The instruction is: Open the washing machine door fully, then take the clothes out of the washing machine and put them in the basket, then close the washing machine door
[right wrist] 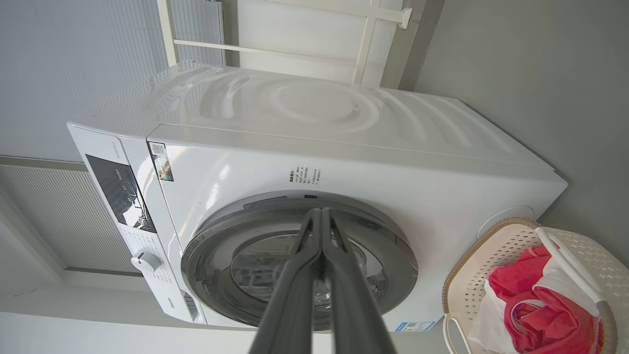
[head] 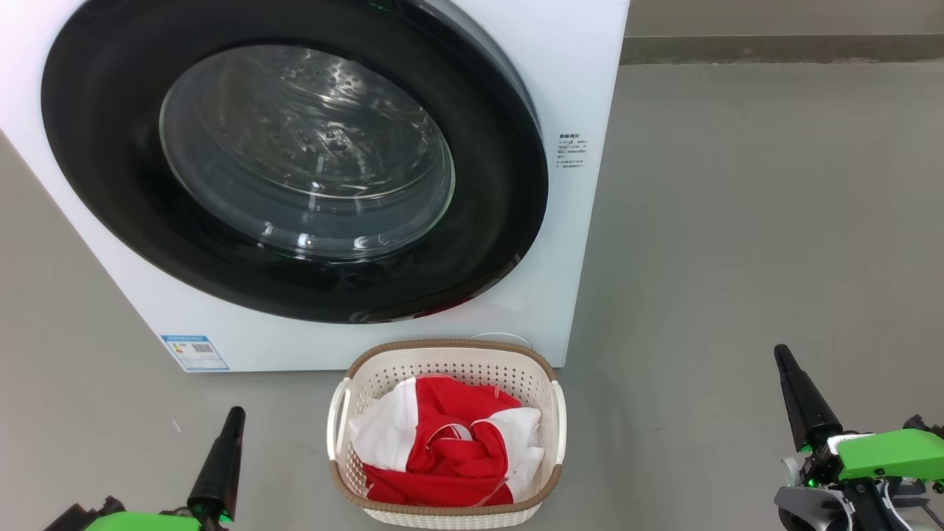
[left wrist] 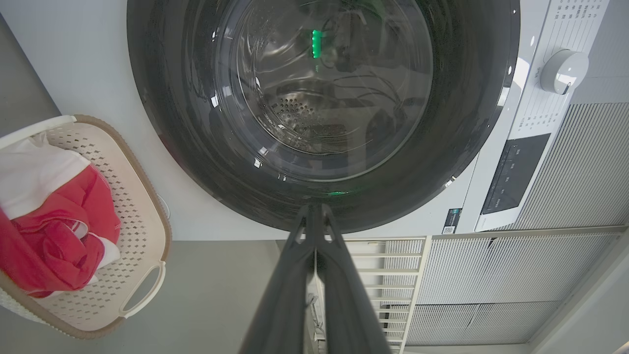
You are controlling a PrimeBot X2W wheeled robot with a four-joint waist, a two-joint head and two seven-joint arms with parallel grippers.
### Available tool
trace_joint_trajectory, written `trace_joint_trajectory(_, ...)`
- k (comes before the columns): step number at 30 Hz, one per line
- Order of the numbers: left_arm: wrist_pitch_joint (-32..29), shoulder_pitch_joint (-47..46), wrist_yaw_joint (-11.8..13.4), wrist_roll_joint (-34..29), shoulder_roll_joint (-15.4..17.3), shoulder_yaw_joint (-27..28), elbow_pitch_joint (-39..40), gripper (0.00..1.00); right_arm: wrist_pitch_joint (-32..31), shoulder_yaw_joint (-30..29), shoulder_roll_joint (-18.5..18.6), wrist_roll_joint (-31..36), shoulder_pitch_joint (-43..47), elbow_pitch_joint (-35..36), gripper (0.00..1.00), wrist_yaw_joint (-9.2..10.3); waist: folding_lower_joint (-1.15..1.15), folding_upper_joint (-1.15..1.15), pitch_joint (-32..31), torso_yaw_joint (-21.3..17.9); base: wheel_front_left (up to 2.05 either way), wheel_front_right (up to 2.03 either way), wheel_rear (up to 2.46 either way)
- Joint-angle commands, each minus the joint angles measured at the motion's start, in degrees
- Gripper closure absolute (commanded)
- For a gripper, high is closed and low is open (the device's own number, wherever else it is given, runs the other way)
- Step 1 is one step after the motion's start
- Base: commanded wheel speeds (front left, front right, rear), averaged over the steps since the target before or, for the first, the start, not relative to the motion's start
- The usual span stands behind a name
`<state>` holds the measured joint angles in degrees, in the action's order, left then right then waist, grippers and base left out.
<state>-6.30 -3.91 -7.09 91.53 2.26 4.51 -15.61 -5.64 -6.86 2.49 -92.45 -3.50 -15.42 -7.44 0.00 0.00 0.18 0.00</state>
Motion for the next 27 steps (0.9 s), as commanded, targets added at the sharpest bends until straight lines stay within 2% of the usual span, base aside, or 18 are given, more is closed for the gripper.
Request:
trace_joint_trajectory(1,-0.2,-2.3,-0.4,0.6,0.6,2.1,1.6,1.0,-0.4,0.9,0.8,-0.2,-2.6,1.4,1.0,-0.05,0.0,0.0,0.0,0.0,0.0,0.0,0.0)
trace_joint_trajectory(27,-0.2,-2.3,-0.4,0.6,0.6,2.1,1.6,1.0,-0.5,0.7,0.7,0.0,-2.6,1.4,1.0,-0.05,0.0,0.0,0.0,0.0,0.0,0.0,0.0)
